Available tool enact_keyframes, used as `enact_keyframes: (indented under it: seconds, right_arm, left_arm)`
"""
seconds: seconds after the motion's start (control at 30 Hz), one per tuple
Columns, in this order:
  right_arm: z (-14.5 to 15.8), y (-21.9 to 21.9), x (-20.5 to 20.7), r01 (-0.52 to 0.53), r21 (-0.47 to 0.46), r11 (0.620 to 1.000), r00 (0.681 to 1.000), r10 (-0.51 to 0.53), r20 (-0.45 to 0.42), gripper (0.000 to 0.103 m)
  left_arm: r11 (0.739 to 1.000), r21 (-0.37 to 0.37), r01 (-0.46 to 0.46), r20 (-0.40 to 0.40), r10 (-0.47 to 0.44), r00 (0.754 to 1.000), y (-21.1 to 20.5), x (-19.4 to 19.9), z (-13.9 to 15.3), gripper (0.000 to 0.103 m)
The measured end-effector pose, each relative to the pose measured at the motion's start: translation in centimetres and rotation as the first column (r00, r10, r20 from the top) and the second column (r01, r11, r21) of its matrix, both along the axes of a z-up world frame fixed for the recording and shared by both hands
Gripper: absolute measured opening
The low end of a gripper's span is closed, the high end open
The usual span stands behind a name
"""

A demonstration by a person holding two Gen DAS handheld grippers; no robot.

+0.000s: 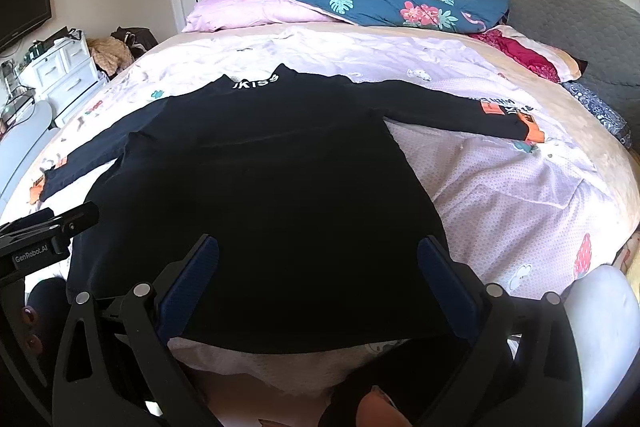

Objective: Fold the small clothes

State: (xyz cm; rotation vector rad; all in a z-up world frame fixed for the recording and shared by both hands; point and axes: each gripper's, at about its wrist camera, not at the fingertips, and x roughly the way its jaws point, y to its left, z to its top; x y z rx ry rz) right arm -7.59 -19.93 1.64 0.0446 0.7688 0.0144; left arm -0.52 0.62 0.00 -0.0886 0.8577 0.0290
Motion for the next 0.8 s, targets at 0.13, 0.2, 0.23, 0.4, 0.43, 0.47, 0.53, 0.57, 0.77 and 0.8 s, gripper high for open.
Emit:
enact_keyframes:
  seconds: [0.13, 0.2, 0.23, 0.4, 0.43, 0.47, 0.53, 0.57, 0.77, 0.8]
  right_arm:
    - [-0.08, -0.04, 0.03, 0.000, -0.002, 1.000, 1.000, 0.000, -0.001, 0.099]
    - [-0.10, -0.07, 0.00, 0.001, -0.003, 1.000, 1.000, -0.001, 0.000, 0.099]
    - [-0.08, -0.06, -0.01, 0.001, -0.003, 1.000, 1.000, -0.001, 0.001, 0.099]
    - [-0.05, -0.24, -0.08, 0.003, 0.000, 1.000, 1.000, -0.003, -0.002, 0.099]
    - [-0.04, -0.29, -0.10, 0.003, -0.001, 1.000, 1.000, -0.003, -0.003, 0.099]
    - [-0.03, -0.33, -0.11, 0.005, -0.002, 1.000, 1.000, -0.005, -0.003, 0.099]
    - [0.05, -0.47, -0.16, 0.007, 0.000, 1.000, 1.000, -0.007, -0.003, 0.099]
    - [0.08, -0.50, -0.17, 0.007, 0.000, 1.000, 1.000, -0.007, -0.003, 0.099]
    - [0.15, -0.32, -0.21, -0.002, -0.005, 1.000, 1.000, 0.002, -0.005, 0.099]
    - [0.13, -0.29, -0.25, -0.003, -0.004, 1.000, 1.000, 0.003, -0.006, 0.099]
  left_arm:
    - [1.000, 0.002, 0.000, -0.002, 0.000, 1.000, 0.03, 0.03, -0.03, 0.095]
    - [1.000, 0.001, 0.001, -0.001, -0.001, 1.000, 0.02, 0.03, -0.03, 0.095]
    - [1.000, 0.003, -0.001, -0.002, 0.001, 1.000, 0.01, 0.05, -0.04, 0.095]
    - [1.000, 0.005, 0.002, -0.004, -0.002, 1.000, -0.13, 0.09, -0.09, 0.095]
    - [1.000, 0.005, 0.003, -0.004, -0.003, 1.000, -0.15, 0.12, -0.08, 0.095]
    - [1.000, 0.006, 0.004, -0.003, -0.004, 1.000, -0.17, 0.12, -0.06, 0.095]
    - [1.000, 0.007, 0.004, -0.001, -0.004, 1.000, -0.17, 0.13, 0.01, 0.095]
    - [1.000, 0.008, 0.004, 0.001, -0.004, 1.000, -0.15, 0.14, 0.04, 0.095]
    - [1.000, 0.008, 0.003, 0.001, -0.003, 1.000, -0.06, 0.17, 0.16, 0.095]
    - [1.000, 0.008, 0.004, 0.003, -0.004, 1.000, -0.05, 0.16, 0.21, 0.095]
